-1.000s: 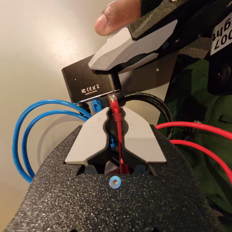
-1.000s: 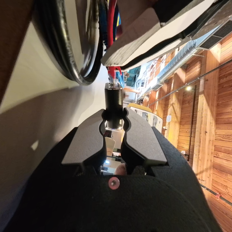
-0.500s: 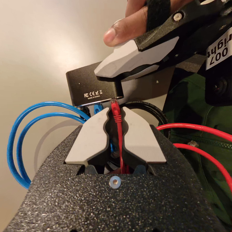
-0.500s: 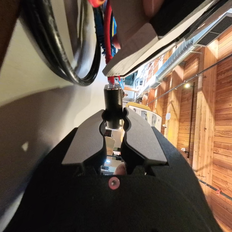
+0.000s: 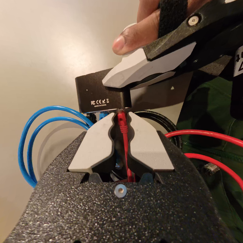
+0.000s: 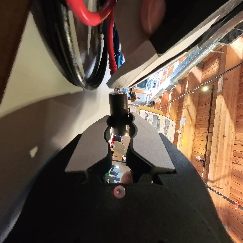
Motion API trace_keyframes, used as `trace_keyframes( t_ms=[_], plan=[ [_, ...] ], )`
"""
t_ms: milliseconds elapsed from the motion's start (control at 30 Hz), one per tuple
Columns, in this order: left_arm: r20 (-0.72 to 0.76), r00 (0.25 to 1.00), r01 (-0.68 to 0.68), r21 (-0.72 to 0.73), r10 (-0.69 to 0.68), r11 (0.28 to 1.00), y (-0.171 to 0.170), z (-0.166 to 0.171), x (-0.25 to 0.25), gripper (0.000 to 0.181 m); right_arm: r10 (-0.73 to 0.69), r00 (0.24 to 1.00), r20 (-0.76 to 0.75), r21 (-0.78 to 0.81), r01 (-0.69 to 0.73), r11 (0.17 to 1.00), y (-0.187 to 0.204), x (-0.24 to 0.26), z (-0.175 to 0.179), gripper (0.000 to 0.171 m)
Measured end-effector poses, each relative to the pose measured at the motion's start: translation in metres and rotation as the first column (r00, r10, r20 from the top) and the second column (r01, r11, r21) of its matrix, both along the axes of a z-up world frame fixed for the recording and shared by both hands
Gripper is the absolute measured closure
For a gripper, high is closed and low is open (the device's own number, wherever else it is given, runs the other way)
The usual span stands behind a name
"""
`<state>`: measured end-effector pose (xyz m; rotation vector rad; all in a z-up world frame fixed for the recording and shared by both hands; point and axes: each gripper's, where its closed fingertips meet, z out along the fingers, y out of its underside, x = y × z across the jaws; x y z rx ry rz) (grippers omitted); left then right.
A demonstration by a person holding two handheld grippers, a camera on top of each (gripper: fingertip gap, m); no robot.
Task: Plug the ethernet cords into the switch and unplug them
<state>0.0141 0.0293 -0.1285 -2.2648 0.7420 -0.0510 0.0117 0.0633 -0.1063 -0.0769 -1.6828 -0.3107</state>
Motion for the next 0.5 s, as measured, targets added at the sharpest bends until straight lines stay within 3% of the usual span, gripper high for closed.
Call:
trace_keyframes(
  t_ms=[500],
  plan=[
    [-0.223, 0.975, 0.022, 0.011, -0.019, 1.000, -0.012, -0.004, -0.012, 0.162, 0.012, 1.000, -0.004, -0.022, -0.012, 1.000, -0.001, -0.005, -0.001, 0.146]
  ],
)
